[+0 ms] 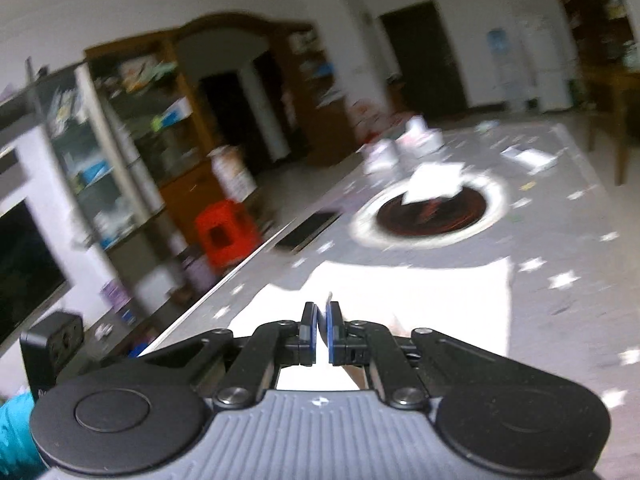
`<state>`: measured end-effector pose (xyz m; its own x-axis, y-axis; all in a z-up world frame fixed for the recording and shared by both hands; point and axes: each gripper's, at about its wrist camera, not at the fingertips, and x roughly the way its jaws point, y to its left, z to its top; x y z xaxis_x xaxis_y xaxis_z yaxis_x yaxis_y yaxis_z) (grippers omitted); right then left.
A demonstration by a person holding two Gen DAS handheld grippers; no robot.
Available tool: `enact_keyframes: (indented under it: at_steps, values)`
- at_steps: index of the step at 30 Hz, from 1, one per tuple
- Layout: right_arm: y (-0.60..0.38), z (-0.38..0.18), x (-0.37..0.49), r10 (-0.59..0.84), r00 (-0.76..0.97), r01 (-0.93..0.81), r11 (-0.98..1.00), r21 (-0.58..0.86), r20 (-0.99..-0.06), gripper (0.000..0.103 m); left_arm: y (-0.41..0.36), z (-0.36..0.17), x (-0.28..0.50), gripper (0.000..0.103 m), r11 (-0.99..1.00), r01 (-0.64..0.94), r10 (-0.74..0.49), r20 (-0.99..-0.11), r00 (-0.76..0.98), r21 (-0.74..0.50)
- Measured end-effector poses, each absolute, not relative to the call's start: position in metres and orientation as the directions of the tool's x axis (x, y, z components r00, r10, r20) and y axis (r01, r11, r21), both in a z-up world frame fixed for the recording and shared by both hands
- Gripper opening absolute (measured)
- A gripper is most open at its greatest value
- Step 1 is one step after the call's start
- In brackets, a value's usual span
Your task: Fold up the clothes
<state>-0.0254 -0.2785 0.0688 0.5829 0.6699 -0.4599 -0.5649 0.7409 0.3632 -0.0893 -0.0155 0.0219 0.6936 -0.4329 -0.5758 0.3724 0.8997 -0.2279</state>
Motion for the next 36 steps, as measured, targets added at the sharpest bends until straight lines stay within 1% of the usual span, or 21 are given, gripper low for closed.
enact_keyframes:
  at_steps: [5,7,11,15,19,22,25,28,31,32,36]
  values:
    - [-0.232,0.036,-0.028,0.712,0.463,-0.613,0.687,0.389,-0.528,0.004,0.007,0.02,-0.098,0.05,0.914,0.325,-0.406,-0.573,0.712,-0.243]
    - [-0.216,0.026,-0.031,0.728,0.404,-0.63,0.66,0.409,-0.553,0.01,0.011,0.019,-0.1,0.05,0.915,0.318,-0.402,-0.572,0.715,-0.247]
    - [-0.212,0.022,-0.041,0.725,0.367,-0.664,0.643,0.382,-0.583,0.013,0.011,0.019,-0.099,0.05,0.916,0.313,-0.402,-0.568,0.718,-0.252]
    - [-0.243,0.032,-0.055,0.687,0.417,-0.654,0.682,0.328,-0.595,0.014,0.005,0.019,-0.097,0.05,0.911,0.326,-0.413,-0.564,0.715,-0.254]
    - [-0.283,0.027,-0.068,0.576,0.511,-0.588,0.776,0.229,-0.638,0.014,-0.009,0.015,-0.089,0.048,0.899,0.35,-0.438,-0.566,0.698,-0.263]
    - [-0.309,0.017,-0.073,0.515,0.548,-0.523,0.826,0.211,-0.659,0.015,-0.021,0.013,-0.082,0.045,0.887,0.376,-0.46,-0.569,0.681,-0.268]
    - [-0.331,0.002,-0.072,0.498,0.551,-0.46,0.851,0.254,-0.669,0.015,-0.032,0.009,-0.077,0.043,0.876,0.402,-0.479,-0.574,0.664,-0.266]
    - [-0.342,-0.007,-0.073,0.496,0.546,-0.428,0.858,0.284,-0.675,0.015,-0.038,0.004,-0.068,0.037,0.885,0.39,-0.462,-0.601,0.653,-0.256]
    - [-0.353,-0.002,-0.075,0.502,0.565,-0.413,0.859,0.303,-0.655,0.015,-0.036,0.003,-0.065,0.037,0.901,0.356,-0.431,-0.611,0.664,-0.248]
    - [-0.357,0.0,-0.073,0.498,0.576,-0.405,0.863,0.303,-0.648,0.015,-0.035,0.004,-0.065,0.04,0.908,0.344,-0.417,-0.614,0.67,-0.241]
    - [-0.37,0.002,-0.059,0.468,0.619,-0.355,0.883,0.306,-0.631,0.015,-0.037,0.003,-0.061,0.041,0.934,0.297,-0.353,-0.638,0.685,-0.198]
